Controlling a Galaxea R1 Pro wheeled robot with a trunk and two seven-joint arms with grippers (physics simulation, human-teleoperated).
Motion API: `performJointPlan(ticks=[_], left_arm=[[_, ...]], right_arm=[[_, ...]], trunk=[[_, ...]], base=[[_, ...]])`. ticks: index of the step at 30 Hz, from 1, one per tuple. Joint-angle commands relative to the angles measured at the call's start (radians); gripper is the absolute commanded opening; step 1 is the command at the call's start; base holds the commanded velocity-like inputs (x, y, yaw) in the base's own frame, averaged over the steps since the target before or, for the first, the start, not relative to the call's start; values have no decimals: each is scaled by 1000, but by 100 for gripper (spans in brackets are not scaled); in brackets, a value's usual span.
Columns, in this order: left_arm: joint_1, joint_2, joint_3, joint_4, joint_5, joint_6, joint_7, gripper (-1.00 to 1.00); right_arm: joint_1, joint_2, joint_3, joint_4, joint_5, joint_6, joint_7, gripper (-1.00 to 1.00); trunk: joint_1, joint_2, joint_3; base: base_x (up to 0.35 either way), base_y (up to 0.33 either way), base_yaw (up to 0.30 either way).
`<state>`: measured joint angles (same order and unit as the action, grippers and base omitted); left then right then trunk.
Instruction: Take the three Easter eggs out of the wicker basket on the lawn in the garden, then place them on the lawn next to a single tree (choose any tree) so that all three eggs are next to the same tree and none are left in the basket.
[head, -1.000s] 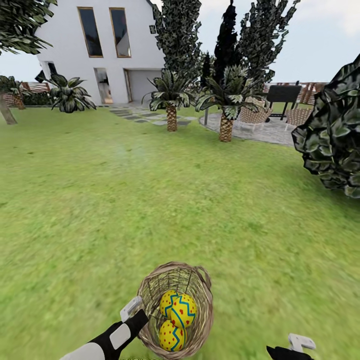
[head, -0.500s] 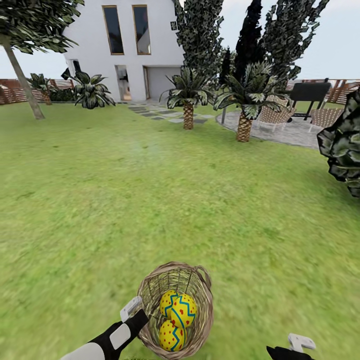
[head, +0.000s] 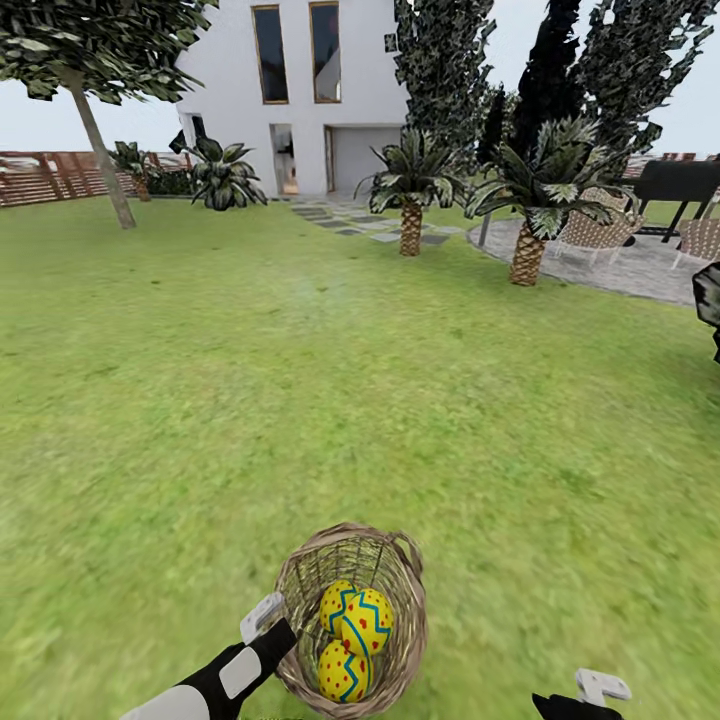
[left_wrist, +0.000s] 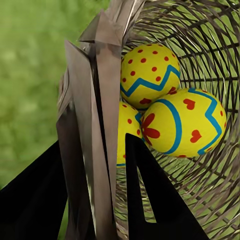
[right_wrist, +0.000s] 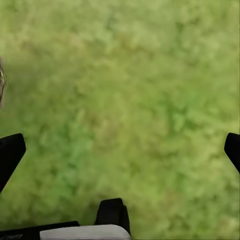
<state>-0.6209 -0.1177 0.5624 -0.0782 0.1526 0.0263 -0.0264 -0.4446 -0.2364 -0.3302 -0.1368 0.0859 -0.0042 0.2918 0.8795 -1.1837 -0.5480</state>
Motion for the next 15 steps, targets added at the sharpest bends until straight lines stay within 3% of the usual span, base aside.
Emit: performJointPlan(ticks=[1, 7, 9, 15], left_arm=[[0, 0, 1, -2, 12, 3, -3, -100], [0, 0, 2, -2, 12, 3, -3, -100], [0, 0, 2, -2, 12, 3, -3, -100], [0, 0, 2, -2, 12, 3, -3, -100]], right_arm=[[0, 1, -9, 3, 9, -1, 2, 100], [0, 2, -7, 7, 13, -2, -5, 100], [0, 3, -8, 9, 65, -5, -11, 100], [0, 5, -7, 10, 85, -7, -32, 100]], trunk=[[-4, 7, 1], [-27, 49, 14], [-35, 63, 18], [-58, 105, 31]], base=[[0, 0, 223], [0, 0, 223], [0, 0, 223], [0, 0, 223]])
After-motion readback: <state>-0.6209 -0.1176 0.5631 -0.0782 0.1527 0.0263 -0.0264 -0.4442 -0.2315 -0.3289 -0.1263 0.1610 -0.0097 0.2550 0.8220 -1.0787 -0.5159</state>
